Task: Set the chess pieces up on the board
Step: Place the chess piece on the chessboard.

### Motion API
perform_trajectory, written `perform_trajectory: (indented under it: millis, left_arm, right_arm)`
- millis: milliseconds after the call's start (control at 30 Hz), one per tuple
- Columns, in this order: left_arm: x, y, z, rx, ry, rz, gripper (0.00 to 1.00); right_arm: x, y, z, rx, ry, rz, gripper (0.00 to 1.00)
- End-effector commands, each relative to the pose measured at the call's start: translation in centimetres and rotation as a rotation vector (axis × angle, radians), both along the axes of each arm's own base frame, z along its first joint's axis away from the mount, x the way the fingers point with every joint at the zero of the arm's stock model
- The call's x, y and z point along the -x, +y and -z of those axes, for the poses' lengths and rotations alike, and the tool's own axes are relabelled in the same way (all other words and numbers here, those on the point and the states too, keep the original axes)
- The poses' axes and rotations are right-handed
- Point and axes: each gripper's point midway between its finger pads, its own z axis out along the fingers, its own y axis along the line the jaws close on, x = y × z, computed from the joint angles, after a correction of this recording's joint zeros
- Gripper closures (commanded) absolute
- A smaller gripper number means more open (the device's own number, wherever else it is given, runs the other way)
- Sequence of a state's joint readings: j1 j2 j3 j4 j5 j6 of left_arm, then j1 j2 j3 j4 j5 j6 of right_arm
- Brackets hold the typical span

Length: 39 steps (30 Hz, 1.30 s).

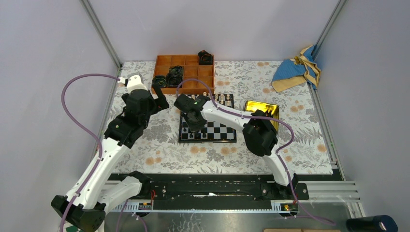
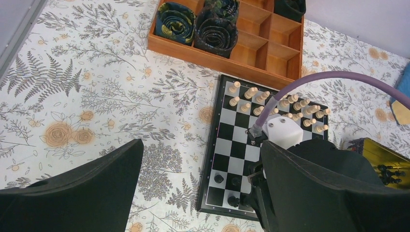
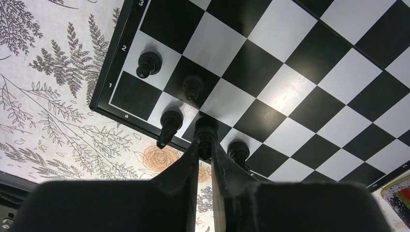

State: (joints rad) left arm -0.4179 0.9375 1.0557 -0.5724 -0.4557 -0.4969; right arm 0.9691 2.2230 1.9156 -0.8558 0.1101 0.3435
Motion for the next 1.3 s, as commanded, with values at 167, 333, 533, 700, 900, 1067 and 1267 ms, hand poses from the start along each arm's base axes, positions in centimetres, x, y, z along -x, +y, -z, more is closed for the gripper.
perform_trajectory:
  millis: [167, 333, 533, 700, 900, 1067, 1267]
  left_arm:
    - [-0.2, 0.2, -0.2, 0.006, -0.019, -0.011, 0.01]
    - [-0.1, 0.2, -0.2, 0.01, -0.018, -0.009, 0.01]
    - [-0.1, 0.1, -0.3, 0.014, -0.02, -0.006, 0.01]
    - [-0.2, 0.1, -0.6, 0.014, -0.024, -0.007, 0.01]
    - [-0.4, -0.1, -0.8, 0.018, -0.025, -0.004, 0.01]
    - [-0.4, -0.1, -0.7, 0.021, -0.022, -0.005, 0.01]
    - [-0.4, -0.3, -0.7, 0.031, -0.022, -0.002, 0.01]
  right_arm:
    - [1.0, 0.3, -0.3, -0.008, 0.018, -0.032, 0.76]
    - [1.0, 0.3, -0.4, -0.01, 0.017, -0.03, 0.73]
    - [0.9, 0.3, -0.9, -0.019, 0.009, -0.032, 0.71]
    - [0.7, 0.5, -1.6, -0.03, -0.003, -0.036, 0.69]
    - [0.7, 0.6, -1.7, -0.03, -0.003, -0.044, 0.69]
    - [0.9, 0.6, -1.6, -0.035, 0.007, -0.052, 0.68]
    - [1.1, 0.7, -1.7, -0.042, 0.012, -0.056, 0.68]
